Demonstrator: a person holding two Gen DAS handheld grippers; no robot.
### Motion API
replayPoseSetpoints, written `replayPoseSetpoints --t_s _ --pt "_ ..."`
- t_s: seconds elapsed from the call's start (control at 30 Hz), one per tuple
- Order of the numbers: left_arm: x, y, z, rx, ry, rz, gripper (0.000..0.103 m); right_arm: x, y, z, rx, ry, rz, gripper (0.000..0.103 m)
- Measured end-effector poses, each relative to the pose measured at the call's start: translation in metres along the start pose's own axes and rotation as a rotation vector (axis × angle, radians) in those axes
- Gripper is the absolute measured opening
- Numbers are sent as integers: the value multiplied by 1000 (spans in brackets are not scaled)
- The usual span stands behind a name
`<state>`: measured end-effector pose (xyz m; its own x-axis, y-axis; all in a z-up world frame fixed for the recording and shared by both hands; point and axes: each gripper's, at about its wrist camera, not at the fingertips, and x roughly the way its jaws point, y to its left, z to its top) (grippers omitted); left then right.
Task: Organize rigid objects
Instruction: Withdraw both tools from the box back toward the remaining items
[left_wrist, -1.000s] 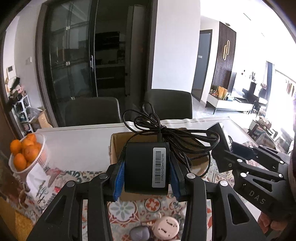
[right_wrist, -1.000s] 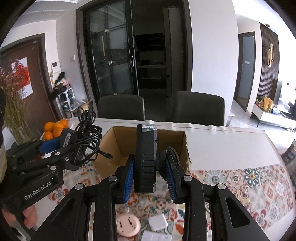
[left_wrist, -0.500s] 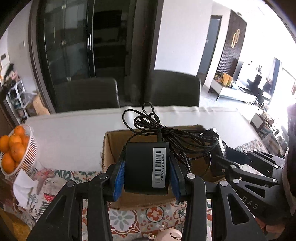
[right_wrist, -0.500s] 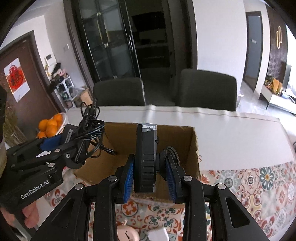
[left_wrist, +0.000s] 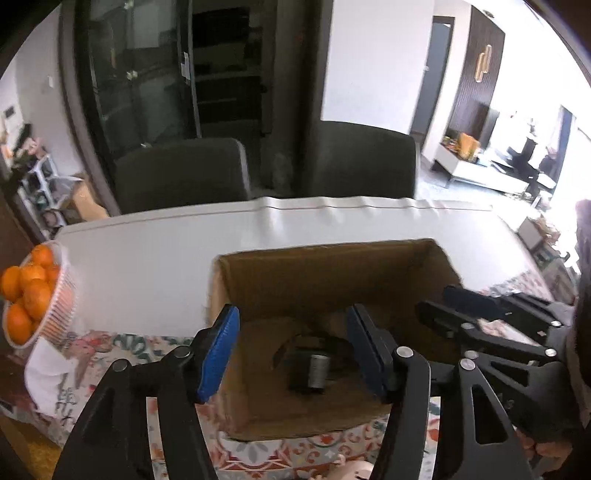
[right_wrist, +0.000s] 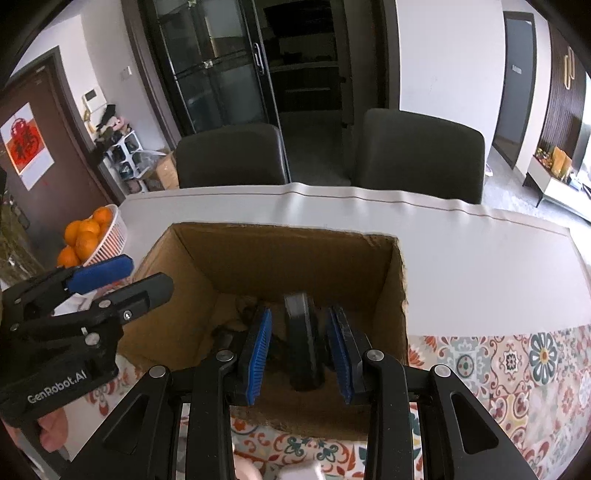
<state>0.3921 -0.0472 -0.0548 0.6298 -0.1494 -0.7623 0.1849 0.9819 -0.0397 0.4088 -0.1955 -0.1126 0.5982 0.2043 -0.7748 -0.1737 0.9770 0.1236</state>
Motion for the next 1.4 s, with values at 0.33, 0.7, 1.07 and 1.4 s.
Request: replayPoseSetpoints --t_s 0.33,0.7,1.07,1.4 --pt "-25 9 -24 -6 -53 146 99 -27 6 -18 1 -52 -126 63" --pt "-74 0 -54 4 -138 212 103 -87 13 -47 2 -153 -251 84" --pt "-107 -9 -81 6 -169 206 103 -121 21 -80 -9 -183 -258 86" --pt "-117 -15 -106 -1 -148 192 103 -128 20 -107 4 -152 -242 87"
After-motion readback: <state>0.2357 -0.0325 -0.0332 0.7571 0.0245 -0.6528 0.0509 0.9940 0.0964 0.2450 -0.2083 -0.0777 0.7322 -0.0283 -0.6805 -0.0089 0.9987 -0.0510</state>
